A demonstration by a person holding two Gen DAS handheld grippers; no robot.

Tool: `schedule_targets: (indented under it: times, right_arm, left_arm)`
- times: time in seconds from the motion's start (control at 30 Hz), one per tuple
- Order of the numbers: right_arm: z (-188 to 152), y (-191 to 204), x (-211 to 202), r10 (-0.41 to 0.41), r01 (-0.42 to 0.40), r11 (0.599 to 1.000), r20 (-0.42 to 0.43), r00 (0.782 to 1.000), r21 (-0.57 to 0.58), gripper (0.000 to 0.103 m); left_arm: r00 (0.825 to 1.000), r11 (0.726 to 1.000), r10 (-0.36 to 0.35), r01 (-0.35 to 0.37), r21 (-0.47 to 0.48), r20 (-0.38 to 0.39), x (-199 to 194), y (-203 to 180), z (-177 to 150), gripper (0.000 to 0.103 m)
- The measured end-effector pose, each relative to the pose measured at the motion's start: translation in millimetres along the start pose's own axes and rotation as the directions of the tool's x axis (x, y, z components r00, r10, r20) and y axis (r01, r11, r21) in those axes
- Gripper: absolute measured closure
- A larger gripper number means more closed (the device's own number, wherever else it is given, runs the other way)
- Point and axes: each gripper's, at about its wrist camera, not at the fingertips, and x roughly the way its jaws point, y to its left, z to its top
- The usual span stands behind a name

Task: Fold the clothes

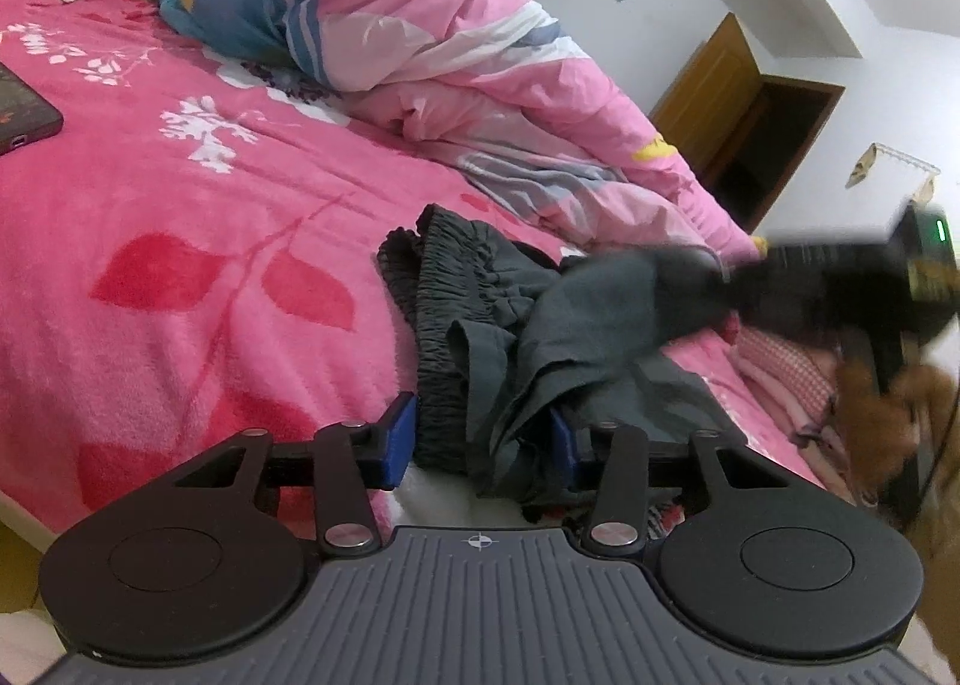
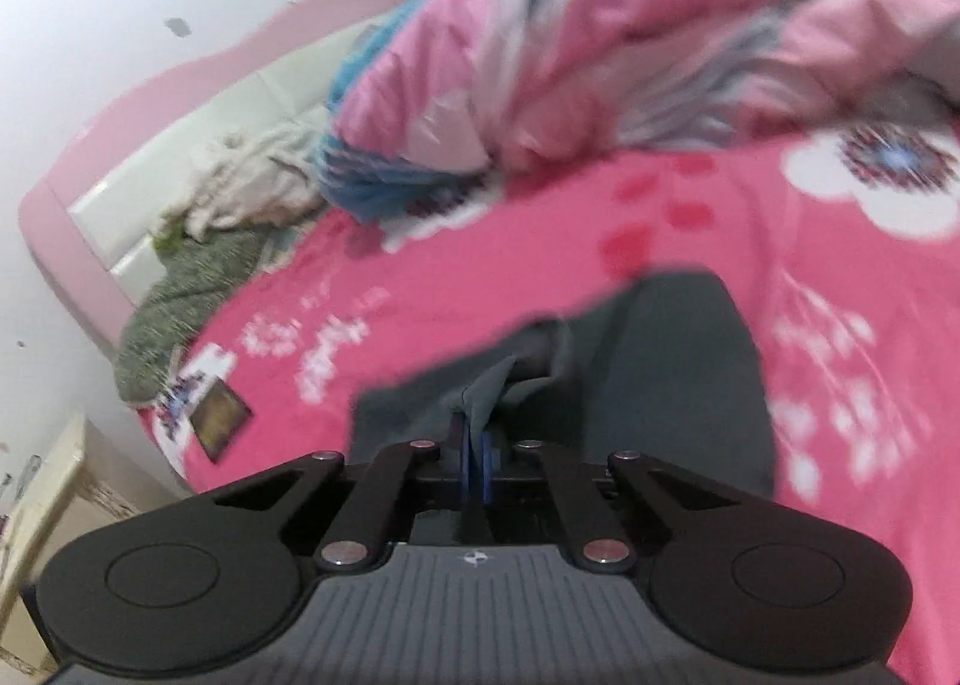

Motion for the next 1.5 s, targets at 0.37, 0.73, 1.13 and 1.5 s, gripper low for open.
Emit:
schedule_targets:
  times: [0.37, 0.73, 1.13, 1.5]
  right_arm:
    - [50, 56, 115, 0.084, -0.101, 0.99, -0.173, 0.981, -0.095, 0.077]
    - [51, 37, 111, 0.228, -0.226, 0.974, -0.125, 0.966, 0.034, 0.068]
    - [-7, -61, -31, 0.018, -0.032, 0.976, 0.066, 0.998, 0.216, 0.068]
    - [-54, -79, -57, 0.037, -0.068, 0.966, 0.124, 0.992, 0.249, 0.068]
  left_arm:
    - [1.0, 1.0, -0.002, 0.002, 0.012, -0.022, 0, 0, 0, 0.062]
    - [0.999, 0.999, -0.033, 0.032, -0.016, -0.017, -4, 6, 1, 0.063]
    - [0.993, 0.989, -0.048, 0.062, -0.131, 0.107, -20, 18, 15, 0.06]
    - [0.992, 0.972, -0.055, 0.079, -0.219, 0.116, 17, 23, 82, 0.06]
